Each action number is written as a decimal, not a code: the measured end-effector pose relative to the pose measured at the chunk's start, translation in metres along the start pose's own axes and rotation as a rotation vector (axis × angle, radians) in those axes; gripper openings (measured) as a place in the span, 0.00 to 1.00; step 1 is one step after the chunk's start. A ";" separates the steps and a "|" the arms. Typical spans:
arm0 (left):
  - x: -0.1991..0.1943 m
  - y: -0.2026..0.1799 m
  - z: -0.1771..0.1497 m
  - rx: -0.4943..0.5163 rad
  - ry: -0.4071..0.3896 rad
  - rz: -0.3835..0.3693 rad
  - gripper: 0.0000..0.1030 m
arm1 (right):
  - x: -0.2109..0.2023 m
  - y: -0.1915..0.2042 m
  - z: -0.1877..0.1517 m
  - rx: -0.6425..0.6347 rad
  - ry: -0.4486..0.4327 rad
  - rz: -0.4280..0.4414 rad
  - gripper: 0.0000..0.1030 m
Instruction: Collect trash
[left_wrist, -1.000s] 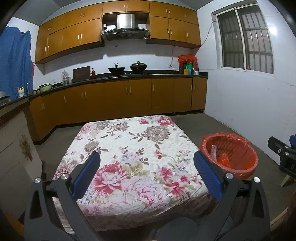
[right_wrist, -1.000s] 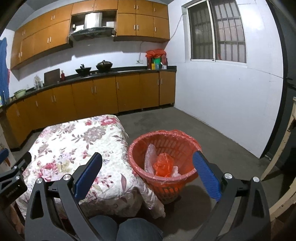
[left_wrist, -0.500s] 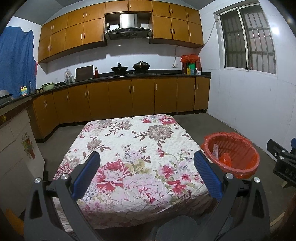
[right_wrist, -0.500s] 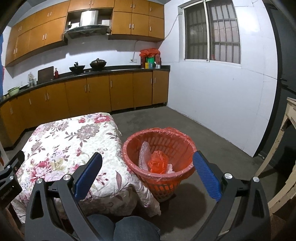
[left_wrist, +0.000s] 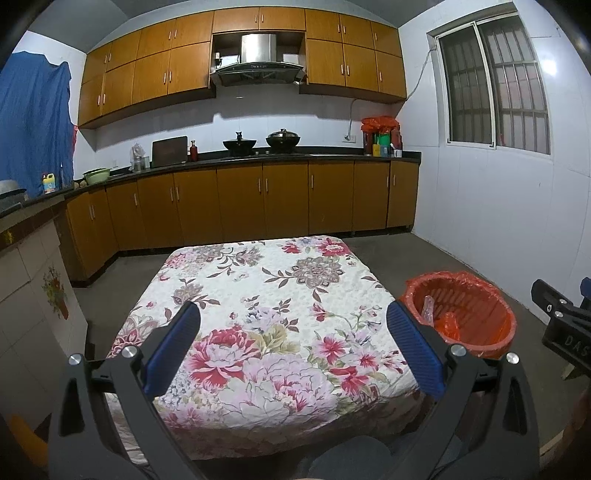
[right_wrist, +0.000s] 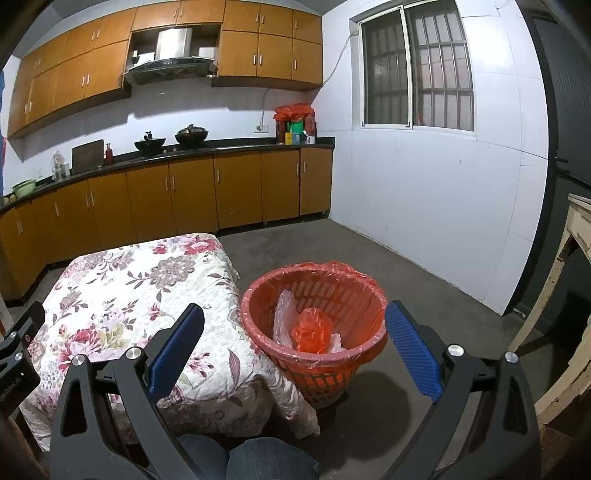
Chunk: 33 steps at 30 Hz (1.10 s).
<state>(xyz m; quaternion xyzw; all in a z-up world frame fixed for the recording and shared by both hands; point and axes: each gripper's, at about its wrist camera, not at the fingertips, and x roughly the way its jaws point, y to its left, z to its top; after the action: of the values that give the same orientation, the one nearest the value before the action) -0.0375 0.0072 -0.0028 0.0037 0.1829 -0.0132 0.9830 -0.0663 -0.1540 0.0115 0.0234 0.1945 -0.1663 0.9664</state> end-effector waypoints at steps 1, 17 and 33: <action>0.000 0.000 0.000 -0.001 0.001 0.000 0.96 | 0.000 0.000 0.000 0.000 0.001 0.000 0.95; 0.000 -0.001 0.000 -0.002 0.003 -0.002 0.96 | 0.000 0.001 0.000 0.002 0.008 0.005 0.95; 0.002 -0.002 -0.001 -0.008 0.009 -0.001 0.96 | 0.002 0.005 -0.003 0.000 0.015 0.008 0.95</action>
<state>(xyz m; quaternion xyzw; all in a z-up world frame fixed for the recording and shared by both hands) -0.0365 0.0053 -0.0046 -0.0005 0.1872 -0.0131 0.9822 -0.0644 -0.1498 0.0079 0.0255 0.2016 -0.1625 0.9656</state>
